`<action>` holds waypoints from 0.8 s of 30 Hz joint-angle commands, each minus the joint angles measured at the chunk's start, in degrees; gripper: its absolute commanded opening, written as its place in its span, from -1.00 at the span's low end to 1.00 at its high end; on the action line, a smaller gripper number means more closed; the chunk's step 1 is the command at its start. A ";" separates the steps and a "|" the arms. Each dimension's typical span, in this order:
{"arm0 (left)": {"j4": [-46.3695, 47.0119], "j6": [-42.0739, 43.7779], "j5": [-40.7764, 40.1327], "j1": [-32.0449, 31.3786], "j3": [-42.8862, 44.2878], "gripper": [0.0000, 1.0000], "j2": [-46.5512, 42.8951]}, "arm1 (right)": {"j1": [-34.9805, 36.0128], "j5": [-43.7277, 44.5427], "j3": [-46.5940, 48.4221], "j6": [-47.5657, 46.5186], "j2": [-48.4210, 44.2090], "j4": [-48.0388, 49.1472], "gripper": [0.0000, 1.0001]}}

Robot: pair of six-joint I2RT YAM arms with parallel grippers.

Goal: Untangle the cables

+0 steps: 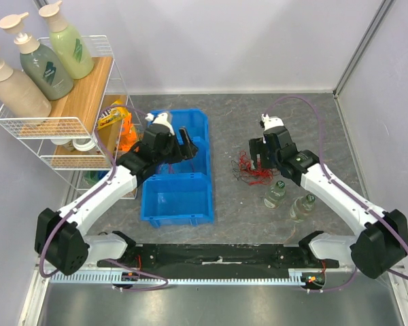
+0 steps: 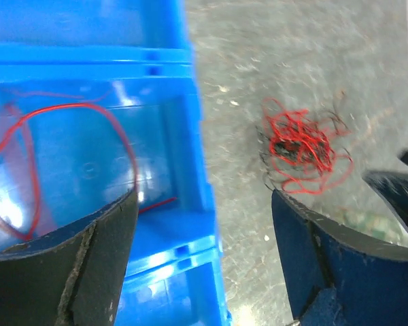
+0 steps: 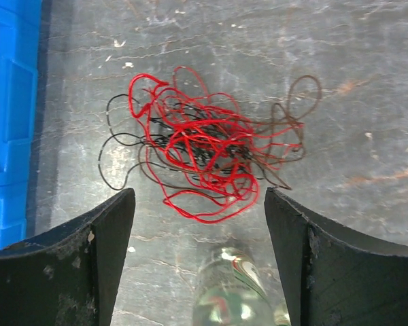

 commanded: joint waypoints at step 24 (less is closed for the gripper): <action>6.64 9.06 20.00 -11.11 40.61 -0.01 50.06 | -7.99 -14.59 -1.25 -3.26 13.26 10.29 0.31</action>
